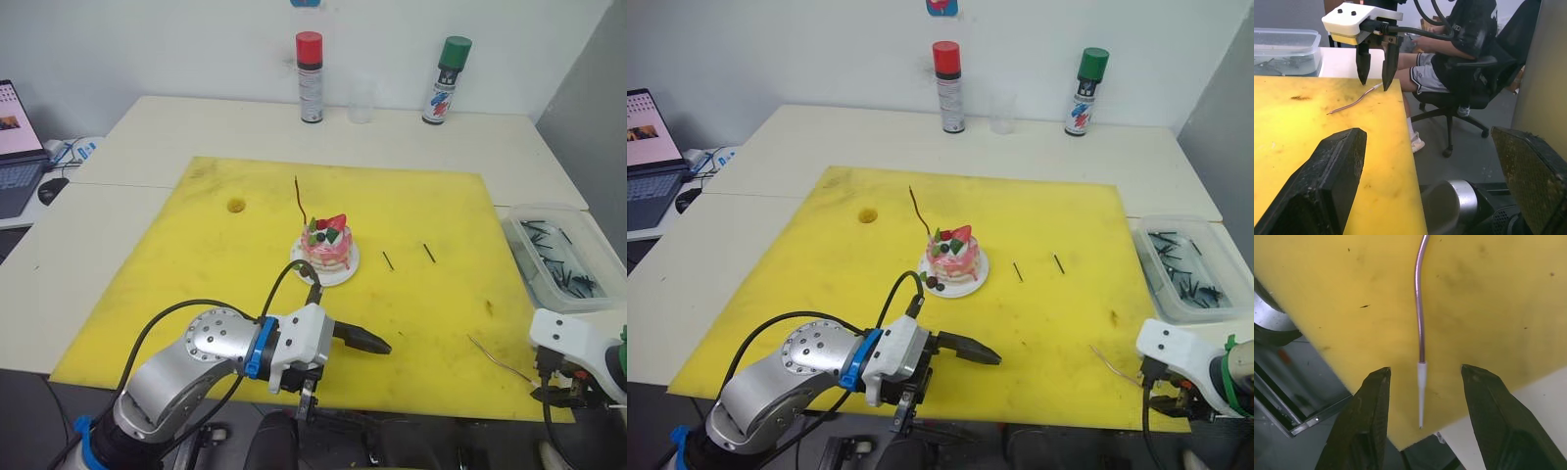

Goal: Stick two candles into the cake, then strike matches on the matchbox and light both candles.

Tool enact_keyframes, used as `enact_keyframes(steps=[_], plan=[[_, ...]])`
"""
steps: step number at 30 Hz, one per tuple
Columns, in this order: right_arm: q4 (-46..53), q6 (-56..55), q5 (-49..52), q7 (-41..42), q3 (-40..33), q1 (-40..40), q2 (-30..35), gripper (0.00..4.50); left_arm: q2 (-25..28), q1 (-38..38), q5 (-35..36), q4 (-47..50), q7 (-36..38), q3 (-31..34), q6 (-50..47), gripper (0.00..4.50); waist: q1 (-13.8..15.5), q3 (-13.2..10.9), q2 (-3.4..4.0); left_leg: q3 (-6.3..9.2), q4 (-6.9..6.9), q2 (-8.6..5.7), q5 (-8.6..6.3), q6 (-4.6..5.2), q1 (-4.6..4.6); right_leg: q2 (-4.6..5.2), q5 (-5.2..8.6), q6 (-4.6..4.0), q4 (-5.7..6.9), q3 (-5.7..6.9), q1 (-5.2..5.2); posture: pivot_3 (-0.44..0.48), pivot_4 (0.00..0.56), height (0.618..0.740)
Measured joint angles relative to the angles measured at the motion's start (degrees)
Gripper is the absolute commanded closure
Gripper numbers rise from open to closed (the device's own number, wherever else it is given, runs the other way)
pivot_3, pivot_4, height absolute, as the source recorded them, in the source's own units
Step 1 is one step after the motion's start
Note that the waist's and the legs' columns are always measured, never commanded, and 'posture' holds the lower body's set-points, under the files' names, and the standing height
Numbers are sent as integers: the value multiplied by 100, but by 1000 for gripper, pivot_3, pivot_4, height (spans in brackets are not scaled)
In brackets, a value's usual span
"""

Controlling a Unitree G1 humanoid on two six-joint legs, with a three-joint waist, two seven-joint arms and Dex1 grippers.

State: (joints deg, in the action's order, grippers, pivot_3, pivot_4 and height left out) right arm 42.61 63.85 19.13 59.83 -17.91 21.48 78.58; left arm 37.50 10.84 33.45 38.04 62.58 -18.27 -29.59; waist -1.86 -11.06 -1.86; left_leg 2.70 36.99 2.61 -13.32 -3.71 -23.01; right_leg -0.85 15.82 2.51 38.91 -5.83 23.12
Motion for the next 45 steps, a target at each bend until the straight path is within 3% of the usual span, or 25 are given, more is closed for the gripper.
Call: enact_keyframes(steps=[6,7,9,14,21,26,28,29,32,36,39,45], plan=[[-120,-142,-10,-47,198,-47,0,2155,54,-52,-8,0,0,0,10,0,0,0,0,0,0,0,0,0,0,0,0,1,0,1,0,0,150,733],[-134,-164,-11,-75,241,-63,0,2316,56,-54,-9,0,-1,0,11,0,0,0,0,0,0,0,0,0,0,0,0,0,0,0,0,0,150,733],[-151,-182,-11,-122,304,-103,0,2670,62,-59,-8,0,-1,0,14,0,0,0,0,0,-1,0,0,0,0,0,0,0,0,0,0,0,150,733],[-201,-187,-10,-138,347,-163,0,4475,73,-119,-8,1,-3,0,15,0,0,0,0,1,-1,1,0,0,0,0,0,0,0,2,0,0,150,733],[-298,-150,73,-4,333,-388,3,4492,78,-135,-15,-13,47,2,59,0,-1,0,0,0,0,1,0,0,0,0,0,0,0,1,1,0,150,733],[-515,-60,561,74,222,-1696,-195,4492,276,-381,148,-4,59,151,37,0,-77,-2,-1,-6,-2,7,0,0,5,-1,0,0,3,1,3,0,150,733],[-615,61,824,-137,395,-2598,-732,4492,419,-544,250,28,33,364,-25,0,-104,-11,-15,-1,-2,10,0,0,7,-4,0,0,2,5,3,0,150,733],[-696,171,1043,-390,495,-3328,-1424,4492,579,-752,290,60,-16,584,-53,0,-177,-20,-35,0,-5,13,0,0,9,-8,0,0,2,3,3,0,150,733],[-811,395,1444,-1044,741,-4410,-2859,4492,920,-1254,356,101,-73,1193,-86,0,-238,-28,-33,3,-7,9,0,0,5,-7,-2,1,9,0,5,0,150,733],[-960,-116,1535,-1738,934,-4799,-4193,4492,916,-1490,712,87,-399,2024,-165,0,-121,-32,-27,13,-8,8,-1,-1,-11,-4,-4,6,4,17,10,0,150,733],[-1293,-1445,1154,-2121,1383,-4771,-5320,4492,865,-1080,997,-167,-789,2723,-283,0,-99,-36,-20,15,-13,7,-1,-1,-14,-5,-14,23,4,20,14,0,150,733],[-2309,-3403,397,-2381,2007,-4737,-6320,4492,1112,-719,1366,-568,-849,3501,-407,0,-142,-39,-14,12,-19,10,-2,-2,-9,-6,-14,21,9,20,17,0,150,733]])
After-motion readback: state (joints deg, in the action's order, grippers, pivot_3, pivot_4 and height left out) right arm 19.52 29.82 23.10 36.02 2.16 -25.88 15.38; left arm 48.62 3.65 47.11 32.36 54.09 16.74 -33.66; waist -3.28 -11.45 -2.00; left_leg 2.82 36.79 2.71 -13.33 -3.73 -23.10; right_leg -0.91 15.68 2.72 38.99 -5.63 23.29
